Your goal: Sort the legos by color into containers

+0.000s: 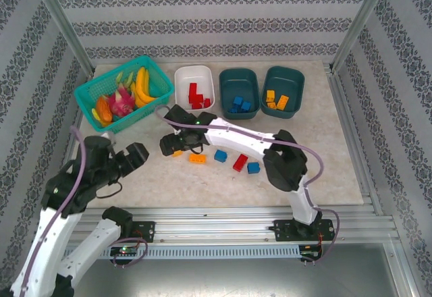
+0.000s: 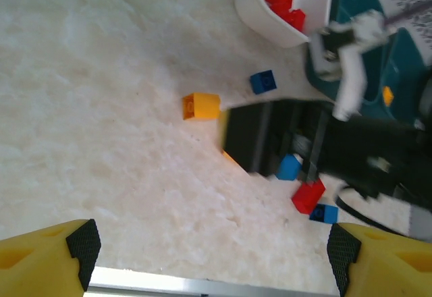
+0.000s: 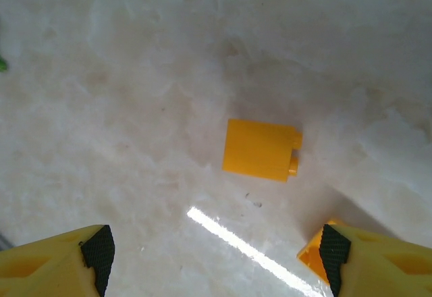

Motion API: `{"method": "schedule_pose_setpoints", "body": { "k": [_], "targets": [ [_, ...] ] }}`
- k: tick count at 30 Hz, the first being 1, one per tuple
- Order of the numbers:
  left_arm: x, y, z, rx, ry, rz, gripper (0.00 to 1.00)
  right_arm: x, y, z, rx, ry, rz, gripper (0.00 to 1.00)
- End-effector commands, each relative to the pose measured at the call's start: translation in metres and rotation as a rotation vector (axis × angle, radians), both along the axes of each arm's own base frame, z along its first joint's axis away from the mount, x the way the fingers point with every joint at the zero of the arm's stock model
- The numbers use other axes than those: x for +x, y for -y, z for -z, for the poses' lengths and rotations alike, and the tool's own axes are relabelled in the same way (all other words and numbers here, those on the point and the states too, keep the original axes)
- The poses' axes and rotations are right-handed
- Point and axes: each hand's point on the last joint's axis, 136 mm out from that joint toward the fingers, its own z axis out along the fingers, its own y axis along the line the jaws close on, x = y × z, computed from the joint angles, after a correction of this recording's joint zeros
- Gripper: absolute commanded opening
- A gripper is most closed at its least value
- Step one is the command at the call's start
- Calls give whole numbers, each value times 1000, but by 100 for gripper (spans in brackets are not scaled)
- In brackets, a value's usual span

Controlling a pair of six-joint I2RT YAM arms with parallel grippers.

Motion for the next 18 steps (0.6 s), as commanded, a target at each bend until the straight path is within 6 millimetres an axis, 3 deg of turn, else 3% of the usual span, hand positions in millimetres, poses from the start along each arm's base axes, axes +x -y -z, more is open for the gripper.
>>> {"method": "schedule_pose_setpoints", "body": {
  "k": [1,9,18],
  "targets": [
    [-24,-2,12,-7,-64,18,89,9,5,18,-112,5,18,80],
    [-35,-1,2,-29,-40,45,89,21,1,61,-230,-26,33,79],
    [-41,2,1,-28,-47,77,88,23,-5,85,-242,-69,53,63]
  ]
}}
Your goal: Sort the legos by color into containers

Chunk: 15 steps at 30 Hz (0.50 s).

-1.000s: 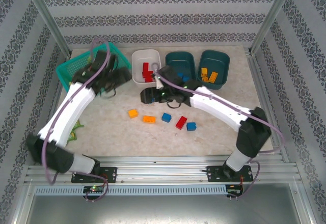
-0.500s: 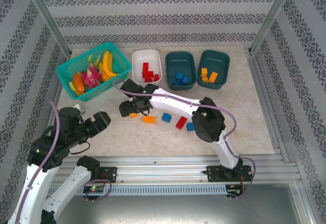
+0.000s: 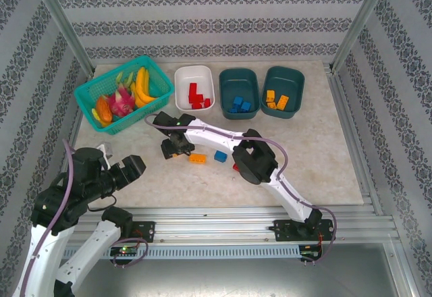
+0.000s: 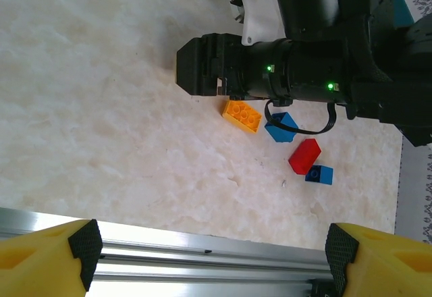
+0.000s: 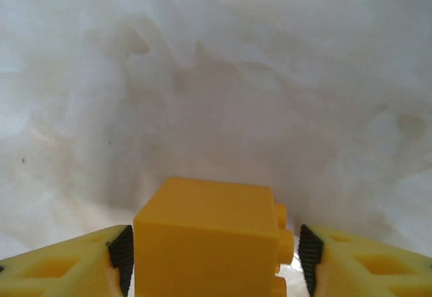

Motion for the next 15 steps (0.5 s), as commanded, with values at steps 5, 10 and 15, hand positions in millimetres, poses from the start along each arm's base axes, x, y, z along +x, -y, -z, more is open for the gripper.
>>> {"method": "schedule_pose_setpoints", "body": {
  "k": [5,10,15],
  "targets": [
    [-7,6,-5,-20,7,48,87,5,1,-6,-14,19,22,44],
    [4,20,-16,-80,48,91,86,14,7,-53,24,106,33,34],
    [40,48,-33,-161,112,171,86,33,47,-115,84,182,106,32]
  ]
}}
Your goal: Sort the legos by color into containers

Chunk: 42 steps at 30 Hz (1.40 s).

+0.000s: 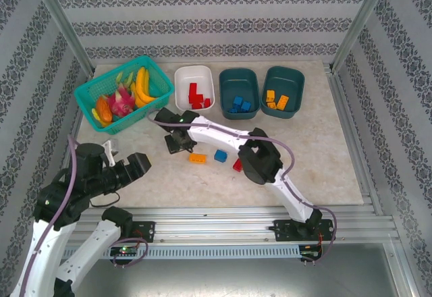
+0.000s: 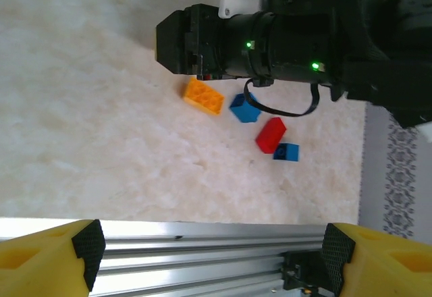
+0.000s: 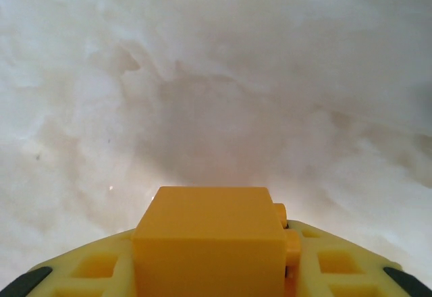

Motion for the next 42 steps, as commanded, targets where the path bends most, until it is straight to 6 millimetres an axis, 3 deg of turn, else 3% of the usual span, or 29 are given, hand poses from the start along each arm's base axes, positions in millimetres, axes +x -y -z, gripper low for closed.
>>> {"method": "schedule_pose_setpoints", "body": {
  "k": [1,5,10,16,20,26,31,42],
  "targets": [
    [39,27,-24,-89,109,74,86,29,43,-88,82,134,90,32],
    [90,52,-45,-126,170,120,86,52,115,-118,101,156,199,32],
    [148,90,-64,-116,215,198,86,85,213,-132,120,162,368,32],
    [203,147,-68,-120,240,285,86,136,306,-126,136,162,569,32],
    [233,185,-58,-131,232,325,86,173,352,-103,113,141,666,32],
    [272,226,-49,-129,232,364,85,224,391,-65,84,108,729,33],
    [298,248,-42,-103,231,394,85,253,412,-39,60,105,754,34],
    [327,268,-23,-77,205,390,84,274,434,12,43,47,776,38]
  ]
}}
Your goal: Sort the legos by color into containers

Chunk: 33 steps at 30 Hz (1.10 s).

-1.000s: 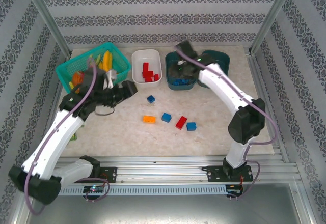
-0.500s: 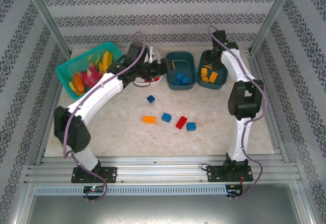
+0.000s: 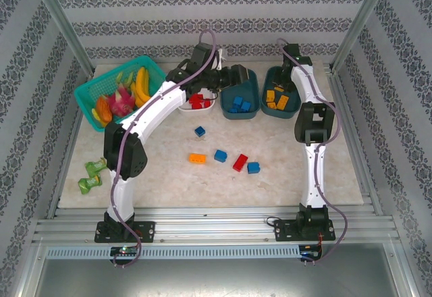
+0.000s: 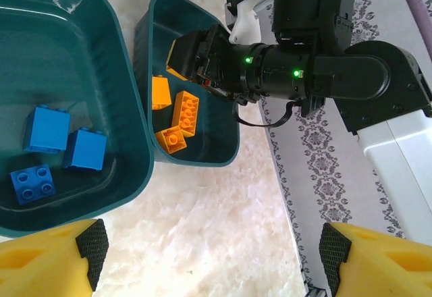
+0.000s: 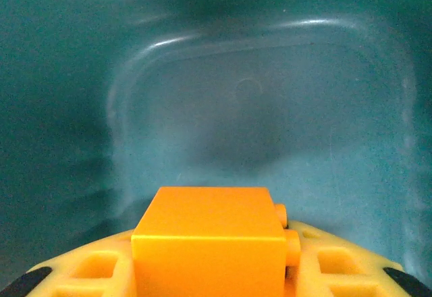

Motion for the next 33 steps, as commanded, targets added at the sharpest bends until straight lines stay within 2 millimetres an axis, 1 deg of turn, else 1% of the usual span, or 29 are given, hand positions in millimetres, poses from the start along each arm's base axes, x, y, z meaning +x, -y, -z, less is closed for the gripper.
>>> {"method": "schedule_pose_setpoints", "body": {
  "k": [1,3,5,8,10,12,14,16,17,19,20,22,24,25,26,29,30,33],
  "targets": [
    [0,5,-3,20,14,13,84,-2,3,7,3,-32,-23,40],
    [1,5,-2,24,12,8,84,-4,4,10,0,-48,-29,48],
    [0,4,-2,29,8,5,84,-5,3,8,0,-50,-32,54],
    [-2,0,-3,41,3,-4,84,-5,2,-8,3,-26,-36,61],
    [-5,-4,-5,50,3,-9,84,-3,-1,-28,3,9,-41,63],
    [-10,-9,-6,68,-1,-14,84,-2,-5,-55,-8,59,-49,65],
    [-16,-16,-7,87,-6,-27,84,-4,-9,-82,-24,100,-54,65],
    [-24,-28,-8,117,-11,-50,84,-11,-20,-108,-23,140,-74,65],
    [-30,-35,-5,137,-18,-63,84,-16,-29,-121,-27,162,-89,65],
    [-43,-53,-1,171,-28,-99,84,-31,-51,-141,-31,196,-130,65],
    [-52,-63,1,187,-34,-118,84,-41,-66,-148,-26,208,-161,64],
    [-70,-85,7,209,-51,-153,84,-63,-99,-157,-12,224,-232,65],
    [-94,-110,20,244,-79,-195,84,-91,-142,-160,10,250,-335,65],
    [-104,-122,26,259,-91,-217,84,-104,-164,-158,27,257,-390,66],
    [-116,-136,36,281,-111,-240,84,-119,-187,-155,45,259,-451,66],
    [-152,-173,60,303,-176,-306,84,-164,-251,-135,83,225,-655,67],
    [-164,-183,67,295,-192,-325,84,-178,-267,-127,76,203,-719,67],
    [-192,-206,85,277,-215,-376,86,-208,-307,-100,31,141,-894,68]
  ]
}}
